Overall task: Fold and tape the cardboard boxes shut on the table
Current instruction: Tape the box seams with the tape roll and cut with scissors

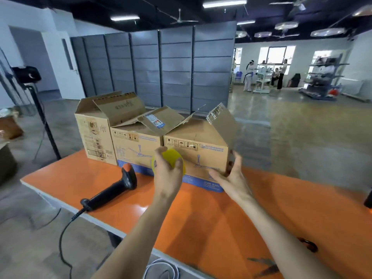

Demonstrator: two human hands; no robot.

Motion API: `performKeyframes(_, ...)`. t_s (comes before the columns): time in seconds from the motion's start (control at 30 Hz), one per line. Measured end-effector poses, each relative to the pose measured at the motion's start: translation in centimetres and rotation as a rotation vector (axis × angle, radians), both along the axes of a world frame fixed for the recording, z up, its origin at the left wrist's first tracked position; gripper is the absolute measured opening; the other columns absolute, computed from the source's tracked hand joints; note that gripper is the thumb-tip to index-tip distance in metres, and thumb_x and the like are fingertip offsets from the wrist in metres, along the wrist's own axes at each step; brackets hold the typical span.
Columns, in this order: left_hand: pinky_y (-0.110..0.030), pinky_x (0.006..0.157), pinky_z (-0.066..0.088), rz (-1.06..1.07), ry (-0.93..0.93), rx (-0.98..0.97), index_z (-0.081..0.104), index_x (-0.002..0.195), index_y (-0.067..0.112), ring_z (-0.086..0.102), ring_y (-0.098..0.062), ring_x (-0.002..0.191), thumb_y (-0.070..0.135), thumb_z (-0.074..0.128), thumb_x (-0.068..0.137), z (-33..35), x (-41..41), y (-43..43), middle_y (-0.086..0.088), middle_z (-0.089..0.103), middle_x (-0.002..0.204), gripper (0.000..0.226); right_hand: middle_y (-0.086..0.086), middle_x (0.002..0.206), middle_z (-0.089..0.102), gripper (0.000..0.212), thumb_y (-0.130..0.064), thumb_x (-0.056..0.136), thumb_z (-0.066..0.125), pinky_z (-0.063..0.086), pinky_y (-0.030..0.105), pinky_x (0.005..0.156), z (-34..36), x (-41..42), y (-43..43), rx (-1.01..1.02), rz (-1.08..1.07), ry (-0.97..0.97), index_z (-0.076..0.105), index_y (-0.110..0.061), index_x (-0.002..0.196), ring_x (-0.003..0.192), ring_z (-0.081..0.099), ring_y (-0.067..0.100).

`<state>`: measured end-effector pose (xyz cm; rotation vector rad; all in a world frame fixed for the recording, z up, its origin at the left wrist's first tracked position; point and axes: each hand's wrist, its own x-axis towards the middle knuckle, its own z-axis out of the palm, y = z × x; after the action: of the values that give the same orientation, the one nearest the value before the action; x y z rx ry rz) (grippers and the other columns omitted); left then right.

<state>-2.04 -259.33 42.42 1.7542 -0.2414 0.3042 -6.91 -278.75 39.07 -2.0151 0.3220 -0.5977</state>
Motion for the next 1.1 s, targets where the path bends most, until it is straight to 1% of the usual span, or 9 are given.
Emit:
performKeyframes(0.13,-0.017,0.064,0.039,0.077,-0.087,-0.015,0.037,0.127,0.028,0.057,-0.023,0.089,0.020,0.059,0.097,-0.2,-0.7,0.8,-0.019,0.054,0.112,0.038,-0.017,0.153,0.038,0.125,-0.045,0.076,0.087,0.029,0.023,0.106,0.4,0.9,-0.9,0.043,0.114,-0.004,-0.008,-0.043,0.158,0.138,0.040,0.003)
performKeyframes(0.23,-0.033,0.071,0.040,0.130,-0.166,0.027,0.037,0.131,0.021,0.055,-0.026,0.089,0.019,0.060,0.097,1.0,-0.9,1.2,-0.012,0.053,0.113,0.042,-0.018,0.156,0.035,0.121,-0.041,0.078,0.086,0.029,0.024,0.108,0.2,1.2,-1.4,0.043,0.147,-0.017,-0.005,-0.045,0.158,0.142,0.039,0.008)
performKeyframes(0.43,-0.040,0.061,0.041,0.051,-0.395,0.242,0.033,0.131,0.025,0.054,-0.026,0.067,0.016,0.056,0.096,3.7,-1.3,-0.3,0.007,0.054,0.079,0.043,-0.009,0.154,0.044,0.123,-0.044,0.068,0.092,0.038,0.016,0.101,0.0,1.8,-2.3,0.090,0.218,-0.026,0.003,-0.053,0.154,0.135,0.047,0.006)
performKeyframes(0.57,-0.044,0.066,0.047,-0.025,-0.399,0.278,0.032,0.129,0.024,0.059,-0.033,0.072,0.016,0.052,0.097,4.6,-1.2,-2.0,-0.001,0.058,0.082,0.039,-0.017,0.151,0.045,0.130,-0.061,0.055,0.091,0.041,0.034,0.114,-0.5,2.6,-2.1,0.131,0.288,-0.037,0.005,-0.054,0.153,0.136,0.047,0.001)
performKeyframes(0.67,-0.040,0.066,0.040,0.008,-0.375,0.286,0.033,0.129,0.023,0.059,-0.035,0.080,0.017,0.052,0.096,4.5,-0.6,-1.9,0.001,0.057,0.088,0.039,-0.044,0.133,0.047,0.129,-0.071,0.050,0.088,0.039,0.002,0.095,-0.7,3.2,-1.3,0.124,0.300,-0.030,0.003,-0.064,0.147,0.120,0.047,-0.022)
performKeyframes(0.73,-0.038,0.066,0.036,0.004,-0.341,0.280,0.032,0.128,0.023,0.058,-0.035,0.081,0.018,0.052,0.097,4.3,-0.3,-1.3,0.003,0.056,0.085,0.038,-0.037,0.139,0.044,0.128,-0.056,0.062,0.091,0.036,-0.005,0.088,-0.6,3.5,-0.2,0.116,0.304,-0.024,0.001,-0.056,0.153,0.123,0.046,-0.021)
performKeyframes(0.83,-0.038,0.066,0.036,0.006,-0.325,0.291,0.031,0.127,0.025,0.058,-0.032,0.077,0.018,0.052,0.097,3.8,0.1,-0.3,0.004,0.056,0.081,0.037,-0.010,0.161,0.029,0.123,-0.034,0.075,0.089,0.037,0.012,0.109,-0.4,3.6,1.6,0.088,0.310,-0.042,-0.002,-0.043,0.158,0.142,0.039,0.004)
performKeyframes(0.93,-0.036,0.062,0.032,0.034,-0.319,0.264,0.032,0.127,0.024,0.055,-0.020,0.066,0.017,0.052,0.097,3.5,0.6,0.7,0.006,0.055,0.076,0.037,-0.005,0.164,0.026,0.126,-0.038,0.076,0.087,0.031,0.036,0.121,-0.4,3.6,2.7,0.078,0.345,-0.018,-0.007,-0.042,0.159,0.145,0.036,0.005)
performKeyframes(1.1,-0.034,0.055,0.032,0.022,-0.327,0.238,0.033,0.128,0.021,0.050,-0.011,0.056,0.015,0.053,0.098,3.8,0.2,1.7,0.007,0.054,0.071,0.036,0.003,0.168,0.015,0.117,-0.037,0.084,0.081,0.025,0.041,0.123,-0.3,3.5,3.7,-0.103,0.307,0.057,-0.008,-0.034,0.160,0.151,0.027,0.018)
